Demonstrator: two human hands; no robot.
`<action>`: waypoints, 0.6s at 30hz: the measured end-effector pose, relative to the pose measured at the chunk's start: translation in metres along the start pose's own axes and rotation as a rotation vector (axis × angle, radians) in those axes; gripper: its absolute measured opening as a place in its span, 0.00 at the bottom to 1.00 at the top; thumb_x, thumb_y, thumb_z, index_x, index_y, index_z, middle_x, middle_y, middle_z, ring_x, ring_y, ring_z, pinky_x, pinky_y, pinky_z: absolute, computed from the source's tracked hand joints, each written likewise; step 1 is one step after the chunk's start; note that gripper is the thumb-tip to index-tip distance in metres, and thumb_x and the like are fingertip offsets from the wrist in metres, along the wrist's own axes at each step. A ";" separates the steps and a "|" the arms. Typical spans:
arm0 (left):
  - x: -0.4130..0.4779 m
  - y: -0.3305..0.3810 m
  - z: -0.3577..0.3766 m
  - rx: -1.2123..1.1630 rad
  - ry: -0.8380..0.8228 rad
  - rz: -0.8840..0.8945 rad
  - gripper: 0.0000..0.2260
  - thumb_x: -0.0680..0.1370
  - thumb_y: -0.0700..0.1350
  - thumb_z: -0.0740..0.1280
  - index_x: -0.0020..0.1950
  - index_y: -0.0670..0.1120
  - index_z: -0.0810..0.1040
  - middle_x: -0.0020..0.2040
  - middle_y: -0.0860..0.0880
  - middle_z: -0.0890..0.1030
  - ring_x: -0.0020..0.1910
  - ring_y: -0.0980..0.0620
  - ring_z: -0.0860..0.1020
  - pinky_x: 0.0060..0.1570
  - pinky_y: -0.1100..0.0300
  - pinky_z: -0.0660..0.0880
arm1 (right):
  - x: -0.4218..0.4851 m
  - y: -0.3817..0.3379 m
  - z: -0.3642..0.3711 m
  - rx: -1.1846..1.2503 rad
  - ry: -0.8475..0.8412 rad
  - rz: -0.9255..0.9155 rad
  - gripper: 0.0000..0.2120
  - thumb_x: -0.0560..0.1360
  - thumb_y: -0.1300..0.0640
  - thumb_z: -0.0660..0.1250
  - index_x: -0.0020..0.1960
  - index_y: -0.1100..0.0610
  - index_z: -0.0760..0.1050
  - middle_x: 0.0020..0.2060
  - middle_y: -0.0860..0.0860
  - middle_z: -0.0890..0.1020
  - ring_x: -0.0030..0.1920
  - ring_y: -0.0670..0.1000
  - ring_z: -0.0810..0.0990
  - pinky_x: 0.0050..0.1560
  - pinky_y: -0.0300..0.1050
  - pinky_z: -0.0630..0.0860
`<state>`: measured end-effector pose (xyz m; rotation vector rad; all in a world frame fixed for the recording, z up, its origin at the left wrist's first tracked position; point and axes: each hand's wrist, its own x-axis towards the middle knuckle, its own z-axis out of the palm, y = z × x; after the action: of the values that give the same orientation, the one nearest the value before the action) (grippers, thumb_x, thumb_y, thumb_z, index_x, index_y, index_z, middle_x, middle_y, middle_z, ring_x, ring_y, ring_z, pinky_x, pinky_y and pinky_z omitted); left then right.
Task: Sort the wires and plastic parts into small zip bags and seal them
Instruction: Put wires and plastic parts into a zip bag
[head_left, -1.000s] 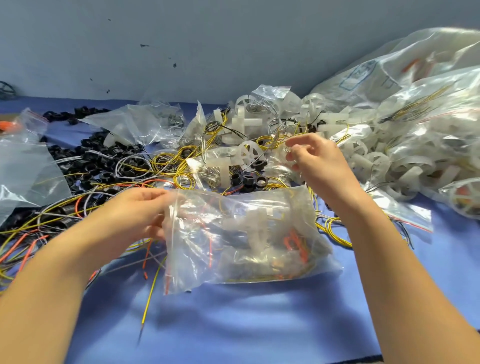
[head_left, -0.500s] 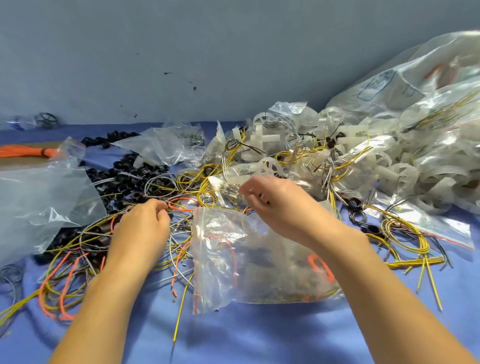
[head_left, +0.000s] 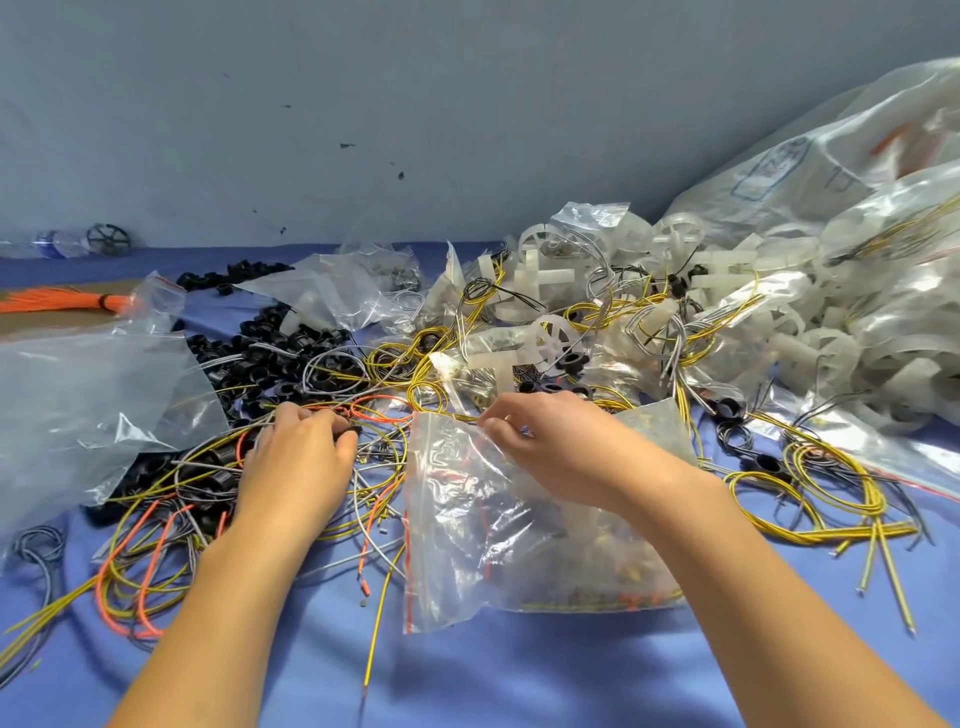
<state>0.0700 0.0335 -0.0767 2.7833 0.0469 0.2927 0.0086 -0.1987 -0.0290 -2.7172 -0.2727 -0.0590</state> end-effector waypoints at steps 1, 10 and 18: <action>0.000 0.001 0.000 0.006 -0.007 -0.023 0.13 0.79 0.50 0.62 0.60 0.48 0.80 0.58 0.42 0.72 0.58 0.37 0.73 0.60 0.47 0.71 | 0.000 0.000 0.000 -0.001 -0.004 -0.006 0.14 0.82 0.48 0.53 0.57 0.48 0.77 0.52 0.50 0.82 0.49 0.54 0.78 0.49 0.50 0.76; -0.019 0.015 -0.027 -0.314 0.175 0.021 0.11 0.80 0.49 0.62 0.49 0.44 0.81 0.49 0.45 0.80 0.50 0.42 0.77 0.48 0.53 0.71 | 0.006 -0.017 0.000 0.009 -0.054 -0.111 0.21 0.83 0.40 0.49 0.37 0.50 0.63 0.32 0.47 0.69 0.38 0.55 0.71 0.38 0.50 0.65; -0.068 0.014 -0.029 -0.693 -0.463 0.045 0.16 0.77 0.56 0.67 0.38 0.44 0.80 0.31 0.48 0.81 0.26 0.57 0.73 0.29 0.63 0.70 | 0.018 -0.038 0.006 0.033 -0.078 -0.173 0.21 0.83 0.43 0.52 0.51 0.59 0.73 0.43 0.55 0.79 0.46 0.59 0.75 0.49 0.52 0.73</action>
<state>-0.0022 0.0258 -0.0583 2.0966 -0.1928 -0.2836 0.0184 -0.1589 -0.0183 -2.6607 -0.5259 0.0020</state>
